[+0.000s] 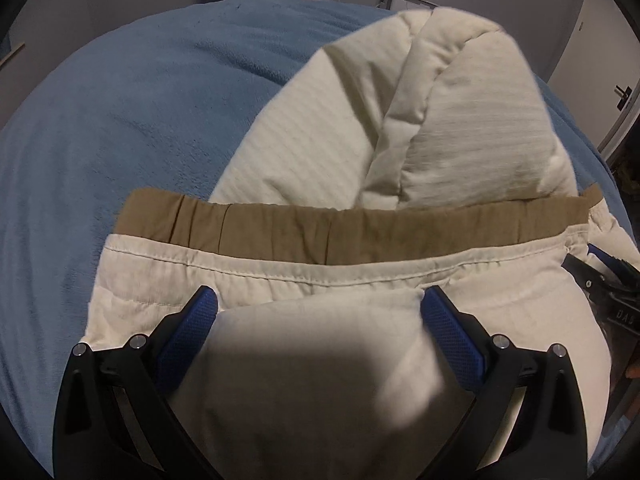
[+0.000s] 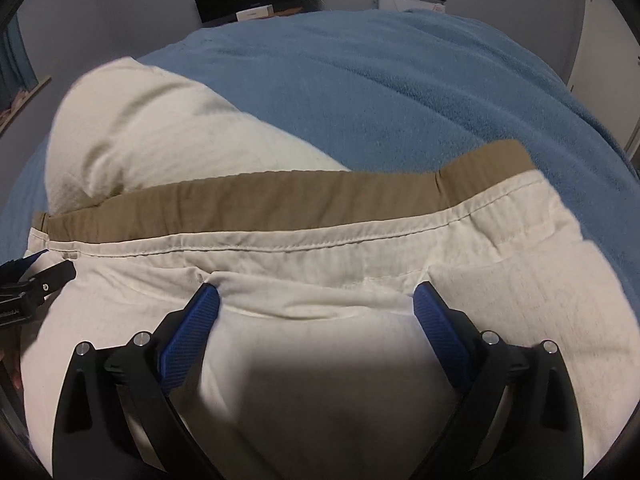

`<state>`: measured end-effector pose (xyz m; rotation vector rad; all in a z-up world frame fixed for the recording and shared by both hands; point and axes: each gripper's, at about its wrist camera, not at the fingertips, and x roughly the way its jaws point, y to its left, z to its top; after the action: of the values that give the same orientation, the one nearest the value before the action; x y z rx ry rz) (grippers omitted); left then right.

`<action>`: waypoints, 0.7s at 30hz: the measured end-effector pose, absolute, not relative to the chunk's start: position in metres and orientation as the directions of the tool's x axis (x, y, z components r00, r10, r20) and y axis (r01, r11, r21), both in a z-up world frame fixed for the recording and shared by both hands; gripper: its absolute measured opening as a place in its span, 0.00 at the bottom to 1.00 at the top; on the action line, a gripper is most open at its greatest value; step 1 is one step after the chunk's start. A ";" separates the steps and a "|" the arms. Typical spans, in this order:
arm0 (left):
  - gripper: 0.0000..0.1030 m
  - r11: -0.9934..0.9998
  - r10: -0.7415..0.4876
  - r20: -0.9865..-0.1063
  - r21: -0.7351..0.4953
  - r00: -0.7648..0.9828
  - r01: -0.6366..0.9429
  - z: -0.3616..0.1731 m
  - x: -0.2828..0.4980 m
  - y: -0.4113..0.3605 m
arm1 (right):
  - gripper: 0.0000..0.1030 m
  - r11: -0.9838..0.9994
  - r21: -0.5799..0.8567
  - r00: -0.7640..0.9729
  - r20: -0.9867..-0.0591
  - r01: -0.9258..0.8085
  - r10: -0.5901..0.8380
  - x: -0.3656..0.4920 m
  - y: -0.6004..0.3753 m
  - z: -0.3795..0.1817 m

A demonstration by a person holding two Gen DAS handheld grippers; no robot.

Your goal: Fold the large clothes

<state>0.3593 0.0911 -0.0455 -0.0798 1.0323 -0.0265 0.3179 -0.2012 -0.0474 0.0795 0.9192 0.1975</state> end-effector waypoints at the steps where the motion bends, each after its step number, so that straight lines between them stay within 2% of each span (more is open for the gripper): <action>1: 0.95 0.997 -0.060 -0.857 -0.080 0.511 -0.017 -0.049 0.362 0.092 | 0.90 0.979 0.152 0.589 -0.782 -0.135 0.203 0.318 -0.201 -0.050; 16: 0.95 0.997 -0.048 -0.856 -0.070 0.516 -0.023 -0.059 0.381 0.092 | 0.91 0.978 0.164 0.579 -0.788 -0.131 0.209 0.328 -0.197 -0.062; 21: 0.95 0.998 -0.043 -0.854 -0.064 0.518 -0.023 -0.060 0.366 0.083 | 0.91 0.978 0.162 0.578 -0.789 -0.130 0.208 0.329 -0.198 -0.064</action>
<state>0.3657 0.0830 -0.0600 -0.0700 1.0261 -0.0119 0.3292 -0.1982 -0.0636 0.0896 0.9338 0.1979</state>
